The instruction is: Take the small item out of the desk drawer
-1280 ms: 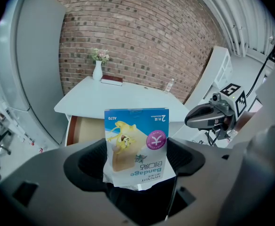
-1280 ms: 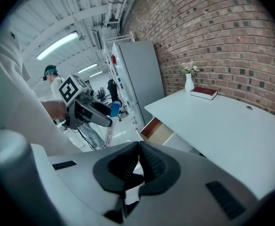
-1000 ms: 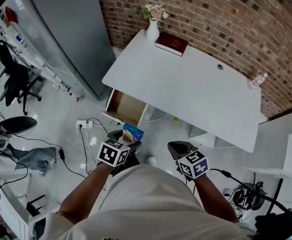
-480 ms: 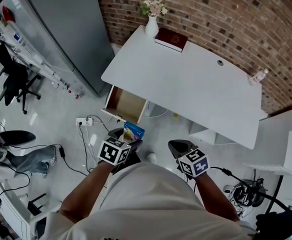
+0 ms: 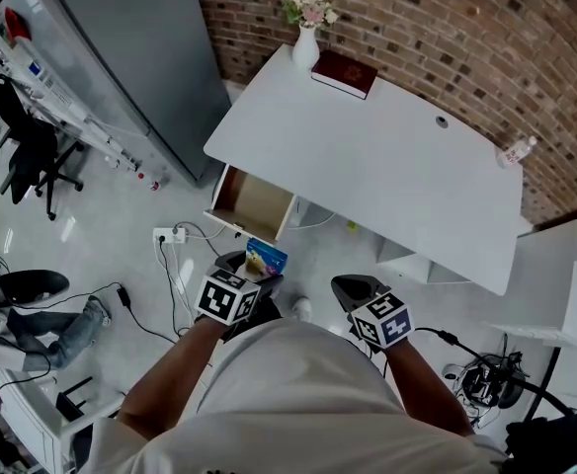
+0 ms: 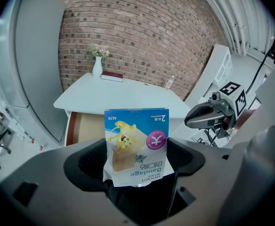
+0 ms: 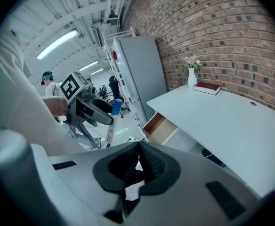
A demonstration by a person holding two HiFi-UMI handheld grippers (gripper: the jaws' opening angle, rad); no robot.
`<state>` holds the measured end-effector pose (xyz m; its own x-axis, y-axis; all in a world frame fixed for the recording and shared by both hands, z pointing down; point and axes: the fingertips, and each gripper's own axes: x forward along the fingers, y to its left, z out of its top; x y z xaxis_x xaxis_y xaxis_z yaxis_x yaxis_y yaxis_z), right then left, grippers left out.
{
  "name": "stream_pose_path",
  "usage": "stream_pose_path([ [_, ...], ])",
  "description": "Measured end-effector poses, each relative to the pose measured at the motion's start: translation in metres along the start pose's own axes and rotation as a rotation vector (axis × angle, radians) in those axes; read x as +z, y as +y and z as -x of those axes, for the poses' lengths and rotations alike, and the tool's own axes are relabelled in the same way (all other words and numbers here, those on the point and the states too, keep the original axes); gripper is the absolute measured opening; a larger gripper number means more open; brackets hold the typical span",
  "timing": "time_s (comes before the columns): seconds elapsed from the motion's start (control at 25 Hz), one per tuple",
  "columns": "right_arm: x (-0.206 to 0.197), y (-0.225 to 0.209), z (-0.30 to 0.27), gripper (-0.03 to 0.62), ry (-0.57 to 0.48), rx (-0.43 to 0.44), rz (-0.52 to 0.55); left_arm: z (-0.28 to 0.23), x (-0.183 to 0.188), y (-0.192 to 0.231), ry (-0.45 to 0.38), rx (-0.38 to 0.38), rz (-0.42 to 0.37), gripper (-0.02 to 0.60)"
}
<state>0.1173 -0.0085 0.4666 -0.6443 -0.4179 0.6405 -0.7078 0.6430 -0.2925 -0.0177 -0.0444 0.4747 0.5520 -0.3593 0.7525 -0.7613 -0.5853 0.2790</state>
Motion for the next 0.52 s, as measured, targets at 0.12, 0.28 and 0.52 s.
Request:
stream_pose_path([
  [0.12, 0.002, -0.001, -0.003, 0.032, 0.004, 0.004, -0.001, 0.000, 0.002, 0.002, 0.003, 0.002, 0.003, 0.393],
  [0.28, 0.001, -0.002, -0.007, 0.032, 0.010, 0.008, -0.005, -0.003, 0.002, 0.005, 0.007, -0.002, 0.006, 0.393],
  [0.52, 0.009, -0.014, -0.015, 0.031, 0.012, 0.007, -0.005, -0.012, 0.014, 0.015, 0.010, -0.005, 0.004, 0.393],
])
